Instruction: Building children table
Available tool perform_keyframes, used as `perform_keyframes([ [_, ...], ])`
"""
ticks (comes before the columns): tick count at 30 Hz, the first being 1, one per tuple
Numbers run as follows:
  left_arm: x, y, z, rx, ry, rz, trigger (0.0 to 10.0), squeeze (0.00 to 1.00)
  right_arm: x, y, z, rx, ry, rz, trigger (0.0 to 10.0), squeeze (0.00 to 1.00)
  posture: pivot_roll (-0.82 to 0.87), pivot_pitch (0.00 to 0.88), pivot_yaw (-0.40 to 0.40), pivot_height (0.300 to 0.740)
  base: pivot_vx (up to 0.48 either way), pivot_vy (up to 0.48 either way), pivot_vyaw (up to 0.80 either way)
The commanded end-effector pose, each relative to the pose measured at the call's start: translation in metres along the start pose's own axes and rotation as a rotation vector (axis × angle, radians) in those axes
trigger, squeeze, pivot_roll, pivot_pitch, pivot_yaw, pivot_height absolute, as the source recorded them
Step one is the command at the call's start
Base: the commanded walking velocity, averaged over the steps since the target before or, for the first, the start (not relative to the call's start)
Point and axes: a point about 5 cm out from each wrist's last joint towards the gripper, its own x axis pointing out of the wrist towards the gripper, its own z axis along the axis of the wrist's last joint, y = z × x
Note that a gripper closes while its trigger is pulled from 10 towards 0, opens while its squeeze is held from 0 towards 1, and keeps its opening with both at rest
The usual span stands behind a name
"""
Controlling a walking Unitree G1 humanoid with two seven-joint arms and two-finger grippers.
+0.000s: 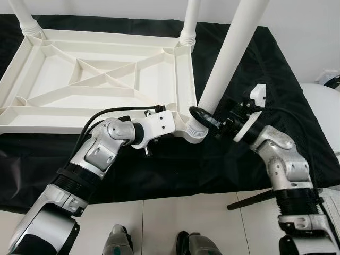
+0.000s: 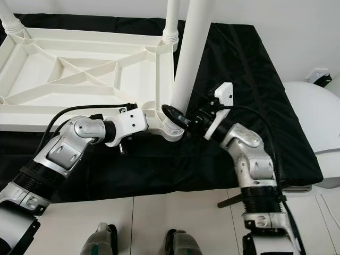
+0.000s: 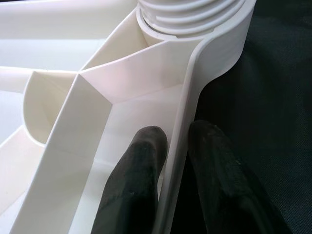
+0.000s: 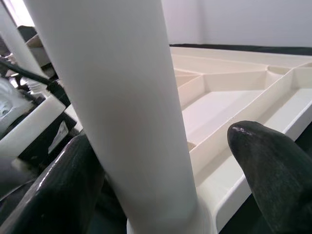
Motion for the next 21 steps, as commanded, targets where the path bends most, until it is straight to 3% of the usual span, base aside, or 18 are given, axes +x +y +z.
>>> perform_keyframes([
  [1,-0.001,0.0,0.004,0.036,-0.01,-0.005,10.0,0.0,-0.001,-0.005,-0.003,-0.021,0.029,0.062,10.0,0.0,0.08,0.211,-0.024,0.74,0.0,0.0,0.0],
  [20,-0.001,-0.001,0.004,0.035,-0.009,-0.007,10.0,0.0,0.017,-0.009,0.004,-0.09,0.018,0.19,10.0,0.0,0.08,0.211,-0.021,0.74,0.0,0.0,0.0],
  [21,-0.001,-0.001,0.004,0.035,-0.009,-0.007,10.0,0.0,0.019,-0.009,0.005,-0.098,0.015,0.205,4.2,0.0,0.09,0.21,-0.022,0.74,0.0,0.0,0.0],
])
